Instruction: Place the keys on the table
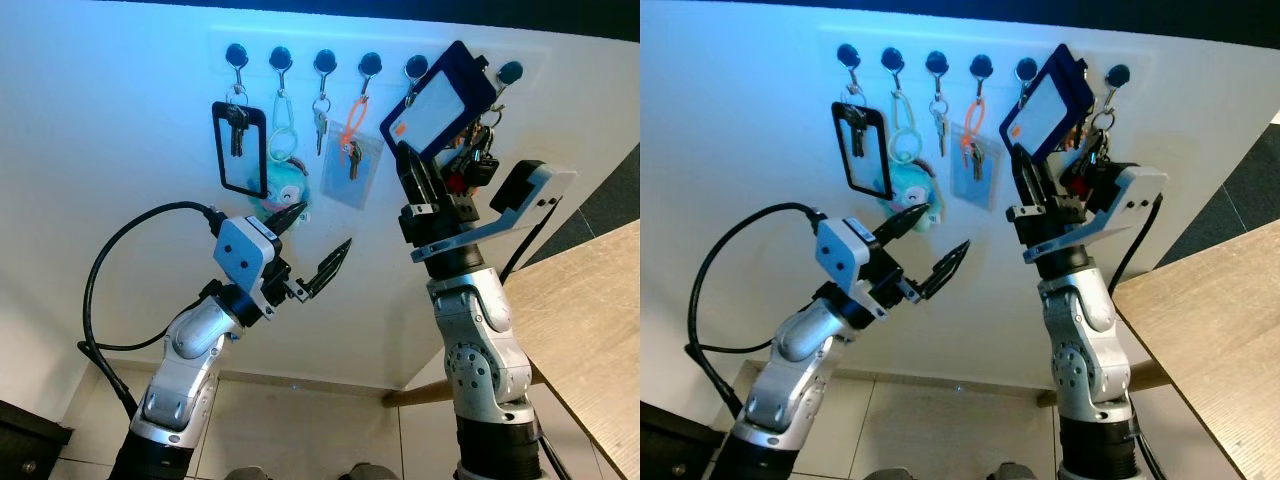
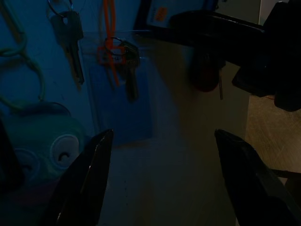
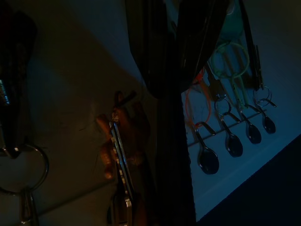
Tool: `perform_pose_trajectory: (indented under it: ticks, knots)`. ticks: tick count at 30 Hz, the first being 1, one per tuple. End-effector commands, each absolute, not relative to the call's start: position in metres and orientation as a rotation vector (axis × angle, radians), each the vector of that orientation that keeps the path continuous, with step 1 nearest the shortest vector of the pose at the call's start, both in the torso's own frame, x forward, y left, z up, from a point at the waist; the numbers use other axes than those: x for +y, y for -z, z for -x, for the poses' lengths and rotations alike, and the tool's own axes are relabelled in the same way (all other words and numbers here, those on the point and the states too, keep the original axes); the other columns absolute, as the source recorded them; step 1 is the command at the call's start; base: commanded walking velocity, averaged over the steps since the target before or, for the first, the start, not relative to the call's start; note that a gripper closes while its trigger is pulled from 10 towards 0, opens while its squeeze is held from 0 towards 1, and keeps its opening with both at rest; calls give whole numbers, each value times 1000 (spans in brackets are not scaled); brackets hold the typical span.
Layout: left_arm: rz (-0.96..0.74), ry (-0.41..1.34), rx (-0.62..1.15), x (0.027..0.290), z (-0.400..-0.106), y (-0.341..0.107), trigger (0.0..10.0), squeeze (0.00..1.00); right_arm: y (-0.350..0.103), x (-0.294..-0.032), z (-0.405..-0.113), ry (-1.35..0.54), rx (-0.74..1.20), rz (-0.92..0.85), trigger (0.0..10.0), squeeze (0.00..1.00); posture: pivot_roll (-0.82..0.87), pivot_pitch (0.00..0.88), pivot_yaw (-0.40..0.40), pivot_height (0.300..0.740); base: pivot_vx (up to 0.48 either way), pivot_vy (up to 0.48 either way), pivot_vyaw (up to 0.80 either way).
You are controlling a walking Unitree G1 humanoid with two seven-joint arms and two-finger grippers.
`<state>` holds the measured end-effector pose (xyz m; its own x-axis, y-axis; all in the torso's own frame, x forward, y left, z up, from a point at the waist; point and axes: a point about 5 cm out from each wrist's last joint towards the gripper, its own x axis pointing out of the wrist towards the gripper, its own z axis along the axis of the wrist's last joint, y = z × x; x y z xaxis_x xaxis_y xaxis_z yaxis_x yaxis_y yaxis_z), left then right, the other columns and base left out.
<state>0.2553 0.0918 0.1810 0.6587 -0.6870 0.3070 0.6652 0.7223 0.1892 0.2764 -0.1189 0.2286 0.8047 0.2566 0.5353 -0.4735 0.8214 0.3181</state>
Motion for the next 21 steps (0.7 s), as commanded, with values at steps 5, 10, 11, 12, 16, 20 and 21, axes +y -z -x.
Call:
perform_pose_trajectory:
  ticks: [5, 10, 11, 12, 16, 20, 21]
  knots:
    - [-98, 786, -379, 92, -253, -181, 10000, 0, -218, -115, -269, -454, -487, -430, 0, 0, 84, 60, -35, 740, 0, 0, 0]
    - [-99, 790, -380, 91, -253, -180, 10000, 0, -196, -122, -266, -416, -427, -411, 0, 0, 85, 58, -36, 740, 0, 0, 0]
    - [-100, 790, -381, 91, -253, -180, 10000, 0, -192, -123, -265, -405, -416, -407, 0, 0, 84, 58, -35, 740, 0, 0, 0]
    - [-99, 791, -381, 91, -252, -180, 10000, 0, -188, -125, -265, -393, -406, -403, 0, 0, 84, 58, -35, 740, 0, 0, 0]
    - [-102, 794, -382, 90, -252, -180, 10000, 0, -177, -132, -264, -350, -378, -393, 0, 0, 82, 61, -32, 740, 0, 0, 0]
    - [-103, 797, -382, 89, -252, -180, 10000, 0, -173, -136, -264, -324, -368, -380, 0, 0, 82, 62, -31, 740, 0, 0, 0]
    - [-103, 797, -382, 89, -252, -180, 10000, 0, -171, -137, -264, -315, -367, -373, 0, 0, 82, 62, -31, 740, 0, 0, 0]
